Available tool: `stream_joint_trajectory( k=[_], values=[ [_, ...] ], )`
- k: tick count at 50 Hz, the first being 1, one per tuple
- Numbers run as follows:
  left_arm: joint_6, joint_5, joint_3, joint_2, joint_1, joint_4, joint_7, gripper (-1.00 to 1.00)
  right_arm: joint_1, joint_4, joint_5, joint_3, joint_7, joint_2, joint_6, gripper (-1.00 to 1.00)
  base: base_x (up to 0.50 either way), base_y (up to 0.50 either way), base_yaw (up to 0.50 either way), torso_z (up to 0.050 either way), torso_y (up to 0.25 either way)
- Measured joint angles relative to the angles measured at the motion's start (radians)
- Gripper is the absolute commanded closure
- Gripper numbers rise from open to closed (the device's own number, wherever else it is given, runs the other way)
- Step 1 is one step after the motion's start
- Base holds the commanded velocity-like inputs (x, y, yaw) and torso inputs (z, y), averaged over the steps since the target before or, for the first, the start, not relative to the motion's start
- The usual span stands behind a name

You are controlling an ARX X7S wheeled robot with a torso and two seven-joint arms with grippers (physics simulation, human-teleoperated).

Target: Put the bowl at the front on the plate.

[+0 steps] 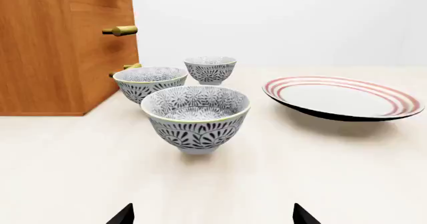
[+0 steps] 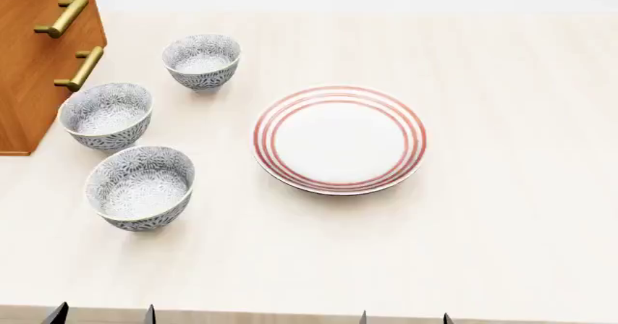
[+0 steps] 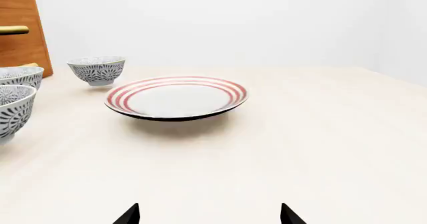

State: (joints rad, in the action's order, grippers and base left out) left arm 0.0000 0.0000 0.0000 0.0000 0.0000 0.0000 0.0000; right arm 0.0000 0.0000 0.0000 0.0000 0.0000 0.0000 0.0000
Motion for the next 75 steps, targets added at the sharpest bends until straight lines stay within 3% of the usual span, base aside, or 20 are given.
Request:
stream_joint_trajectory(
  k=[16,28,50,75],
  values=[
    [-0.001,-0.028,0.04,-0.035,-0.008,-0.014,-0.042,-1.0,0.004,0.003,0.04,-0.036,0.03,0.031,0.008,-1.0,0.0,0.0,0.0,0.0,0.0],
    [-0.112,-0.016,0.093,-0.061,-0.029,0.053,-0.066,-1.0,0.021,-0.095,0.066,-0.06,0.058,0.07,0.162,-1.0,0.0,0.0,0.0,0.0,0.0],
    [-0.537,-0.068,0.155,-0.08,-0.203,0.411,-0.059,-1.0,0.172,-0.464,0.127,-0.068,0.085,0.155,0.619,-1.0,0.0,0.0,0.0,0.0,0.0],
    [-0.995,-0.231,0.128,-0.035,-0.561,0.669,-0.109,-1.0,0.592,-0.704,0.173,-0.103,0.057,0.262,1.101,-1.0,0.0,0.0,0.0,0.0,0.0]
  ],
)
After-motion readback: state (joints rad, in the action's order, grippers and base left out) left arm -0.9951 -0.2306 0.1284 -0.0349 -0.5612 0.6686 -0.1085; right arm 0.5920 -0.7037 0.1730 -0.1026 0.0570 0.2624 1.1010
